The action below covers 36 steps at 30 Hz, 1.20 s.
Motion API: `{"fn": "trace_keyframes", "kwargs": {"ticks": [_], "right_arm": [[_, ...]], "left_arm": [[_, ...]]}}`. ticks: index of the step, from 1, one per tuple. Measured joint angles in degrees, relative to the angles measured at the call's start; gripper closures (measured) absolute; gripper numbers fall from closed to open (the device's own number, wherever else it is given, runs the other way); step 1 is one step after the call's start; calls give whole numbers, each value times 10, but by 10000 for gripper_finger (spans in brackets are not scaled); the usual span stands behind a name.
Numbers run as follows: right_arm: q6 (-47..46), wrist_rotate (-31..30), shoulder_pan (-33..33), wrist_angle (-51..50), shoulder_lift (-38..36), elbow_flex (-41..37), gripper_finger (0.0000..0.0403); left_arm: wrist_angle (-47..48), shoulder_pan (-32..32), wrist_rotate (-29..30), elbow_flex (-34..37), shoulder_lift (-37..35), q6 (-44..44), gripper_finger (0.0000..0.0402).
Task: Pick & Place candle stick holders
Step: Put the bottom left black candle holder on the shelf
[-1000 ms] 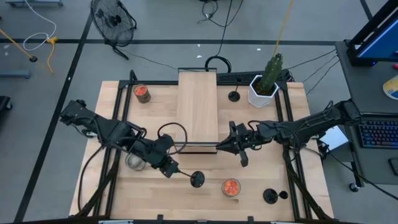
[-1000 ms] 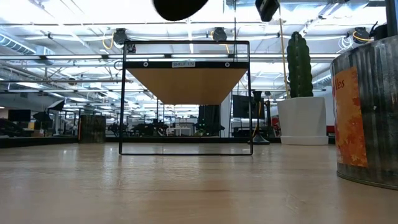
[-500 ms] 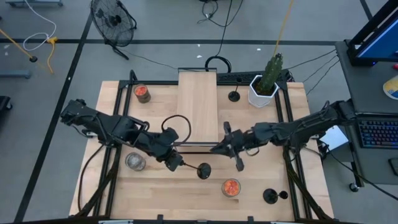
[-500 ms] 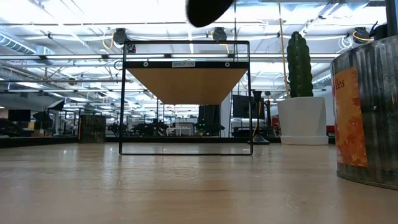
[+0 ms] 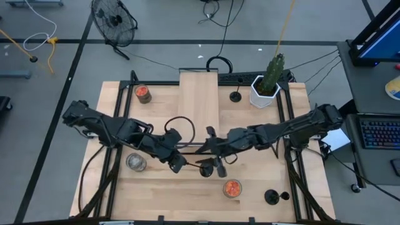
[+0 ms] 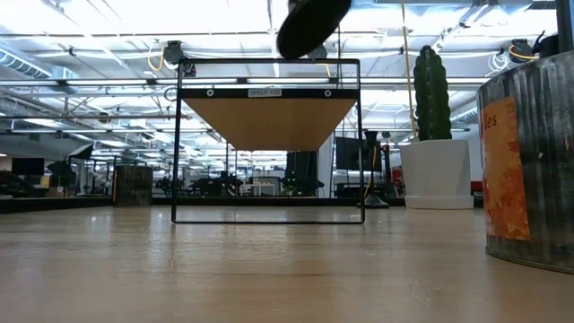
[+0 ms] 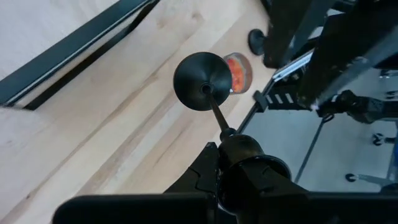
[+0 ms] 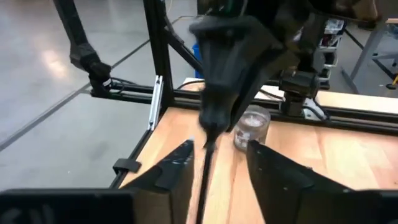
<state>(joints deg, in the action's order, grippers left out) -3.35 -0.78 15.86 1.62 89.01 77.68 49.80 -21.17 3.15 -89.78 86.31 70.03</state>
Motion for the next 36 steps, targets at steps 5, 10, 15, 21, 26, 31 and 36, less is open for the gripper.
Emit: {"fn": "trace_keyframes", "kwargs": {"ticks": [5, 10, 15, 21, 26, 31, 36], "right_arm": [[-4, -23, 0, -23, 22, 17, 218], [-22, -22, 0, -36, 45, 17, 204], [-39, -17, 0, -31, 58, 17, 202], [-60, 24, 2, 9, 67, 17, 202], [-65, 26, 4, 17, 66, 17, 202], [-65, 26, 3, 2, 66, 17, 202], [-74, 26, 5, -28, 66, 17, 202]], "left_arm": [[-7, 0, 0, 0, 3, -6, 385], [-5, 0, -1, 0, 6, -11, 385], [-4, 0, 0, 0, 10, -14, 385], [-5, 0, 3, 0, 13, -19, 385], [-18, 3, 1, 0, 25, -27, 385], [-51, 10, -8, 0, 37, -47, 385], [-59, 13, -11, 0, 38, -48, 385]]}}
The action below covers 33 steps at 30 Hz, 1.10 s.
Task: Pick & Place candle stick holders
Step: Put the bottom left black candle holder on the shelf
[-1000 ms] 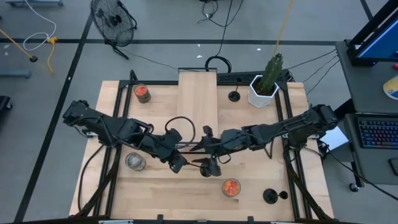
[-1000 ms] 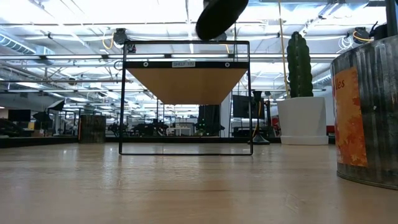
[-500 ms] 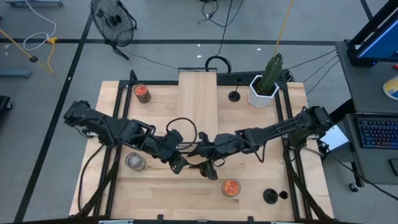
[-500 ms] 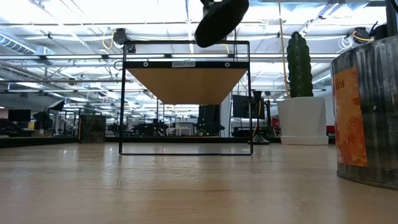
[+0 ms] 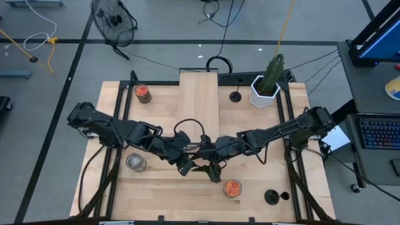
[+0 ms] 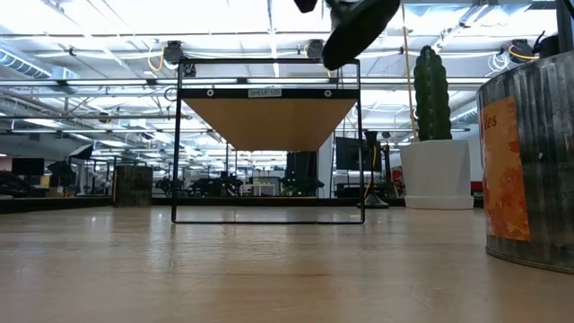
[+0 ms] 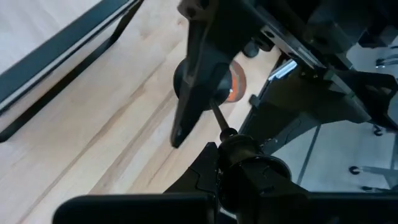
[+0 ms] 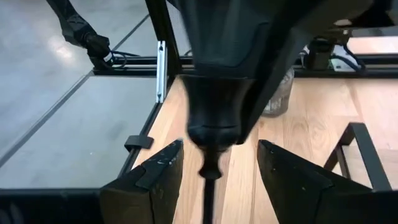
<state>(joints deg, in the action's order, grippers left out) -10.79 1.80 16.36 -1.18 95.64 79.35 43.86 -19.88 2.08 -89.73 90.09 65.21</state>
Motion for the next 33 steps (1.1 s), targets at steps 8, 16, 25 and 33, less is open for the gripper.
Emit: {"fn": "trace_keyframes", "kwargs": {"ticks": [8, 16, 25, 33], "right_arm": [[-1, 3, 2, -3, 0, 0, 220], [-7, 33, 3, 0, 0, 0, 258], [-10, 35, 3, -11, 0, -1, 302], [-9, 45, 5, -17, 0, -1, 369]], "left_arm": [[-26, 0, 0, 0, 9, -2, 385], [-48, 5, -12, 0, 28, -7, 385], [-58, 5, -17, 0, 29, -6, 385], [-63, 5, -13, 0, 29, -4, 385]]}}
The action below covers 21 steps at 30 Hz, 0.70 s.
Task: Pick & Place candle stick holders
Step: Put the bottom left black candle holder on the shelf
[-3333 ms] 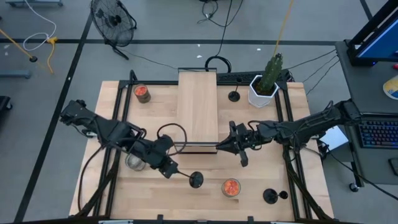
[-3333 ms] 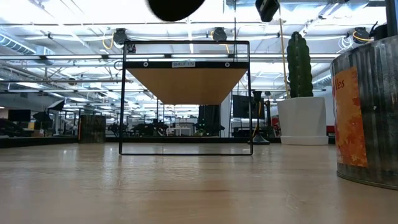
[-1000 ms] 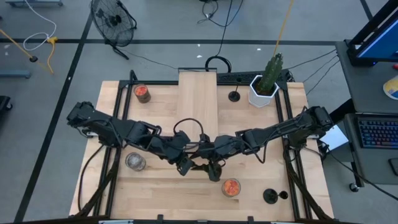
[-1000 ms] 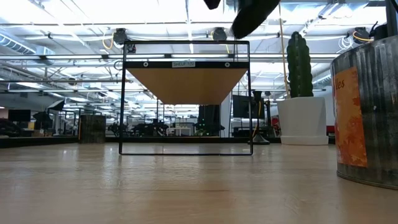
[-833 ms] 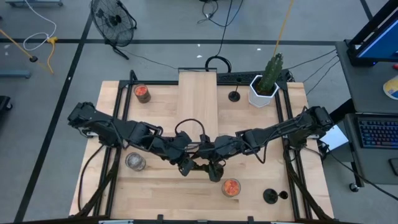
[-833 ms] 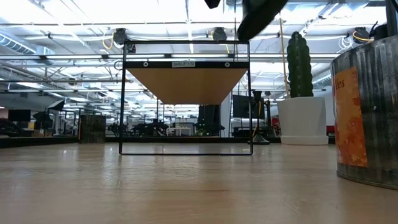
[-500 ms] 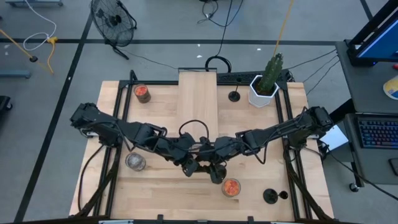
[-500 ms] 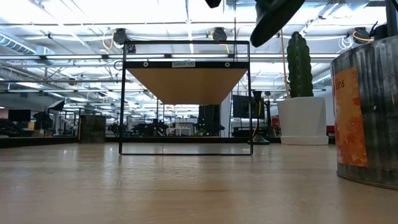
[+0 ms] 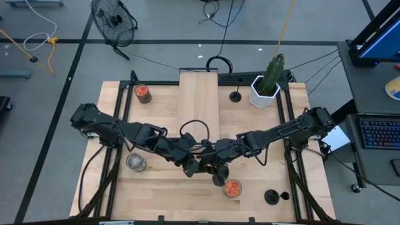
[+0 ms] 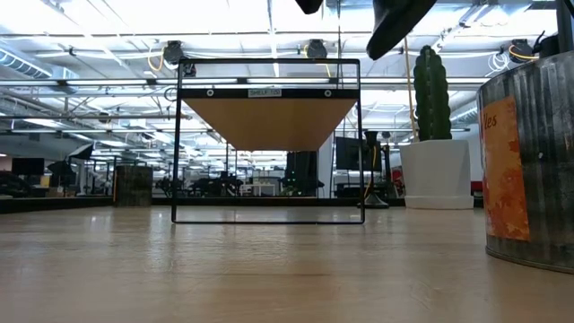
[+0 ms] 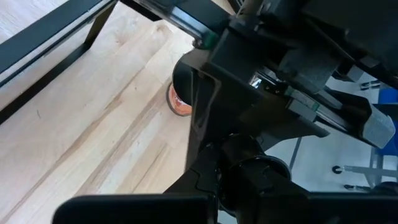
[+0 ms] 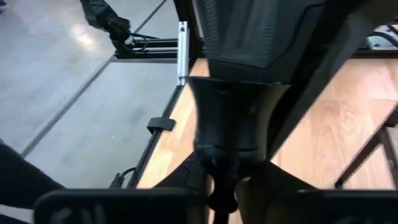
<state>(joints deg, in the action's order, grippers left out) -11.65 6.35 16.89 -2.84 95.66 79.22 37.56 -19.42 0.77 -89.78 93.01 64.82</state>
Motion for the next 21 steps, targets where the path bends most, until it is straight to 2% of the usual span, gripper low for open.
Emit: {"fn": "trace_keyframes", "kwargs": {"ticks": [3, 13, 21], "right_arm": [[0, -2, 3, 0, 0, 0, 391], [1, -5, 6, -4, 0, 0, 392], [8, -2, 6, -2, 0, 0, 394]], "left_arm": [[-2, 0, 1, 0, 0, 0, 385], [-2, 0, -3, 0, 0, 0, 384], [-9, 0, -8, 0, 1, -1, 332]]}}
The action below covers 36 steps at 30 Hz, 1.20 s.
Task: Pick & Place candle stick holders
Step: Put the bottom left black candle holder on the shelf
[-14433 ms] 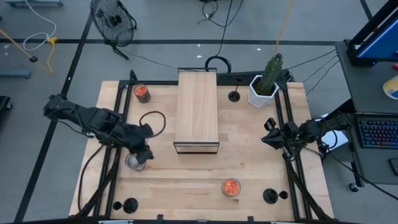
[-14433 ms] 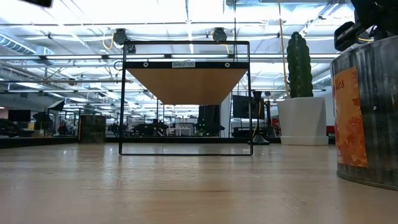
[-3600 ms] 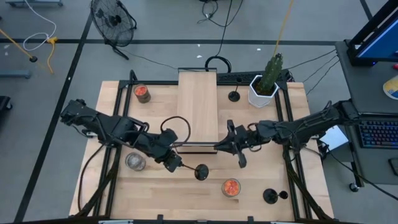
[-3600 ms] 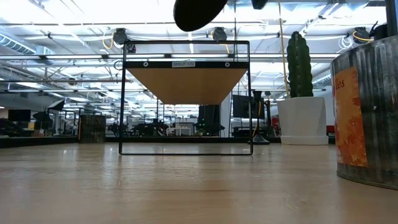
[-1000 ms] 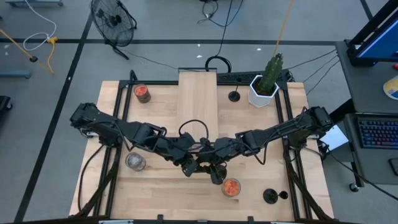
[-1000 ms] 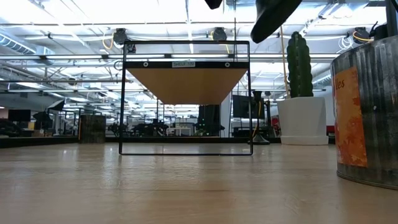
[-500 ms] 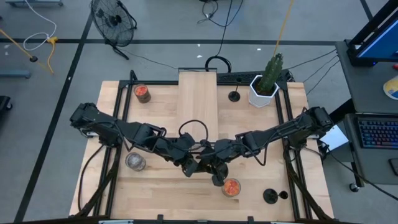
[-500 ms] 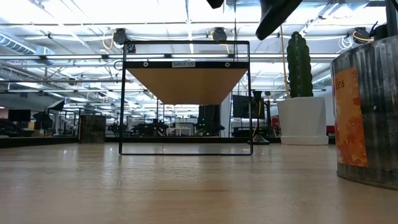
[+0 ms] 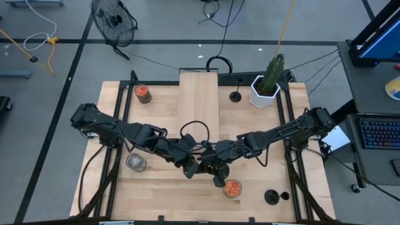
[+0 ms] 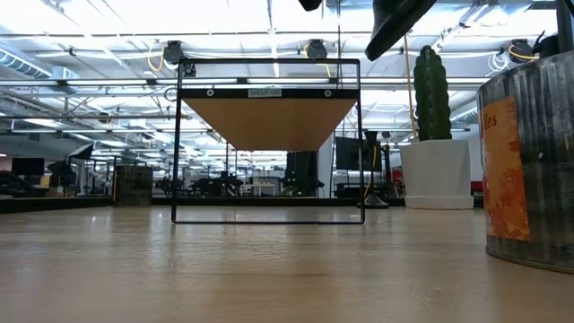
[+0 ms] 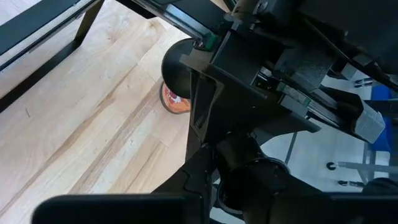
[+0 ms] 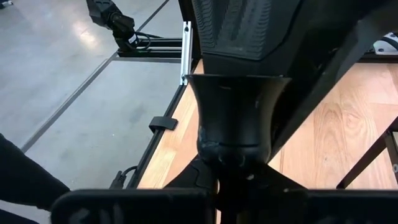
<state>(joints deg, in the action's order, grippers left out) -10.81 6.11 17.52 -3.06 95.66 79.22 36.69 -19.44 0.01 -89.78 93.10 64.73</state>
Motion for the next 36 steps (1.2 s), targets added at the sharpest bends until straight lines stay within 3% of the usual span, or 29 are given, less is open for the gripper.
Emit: {"fn": "trace_keyframes", "kwargs": {"ticks": [7, 36], "right_arm": [[-2, 3, 2, 0, 0, 0, 394], [-5, 2, 4, -2, 0, 1, 394]], "left_arm": [[-6, 1, -31, 0, 0, -13, 322], [-7, -1, -28, 0, 0, 3, 317]]}}
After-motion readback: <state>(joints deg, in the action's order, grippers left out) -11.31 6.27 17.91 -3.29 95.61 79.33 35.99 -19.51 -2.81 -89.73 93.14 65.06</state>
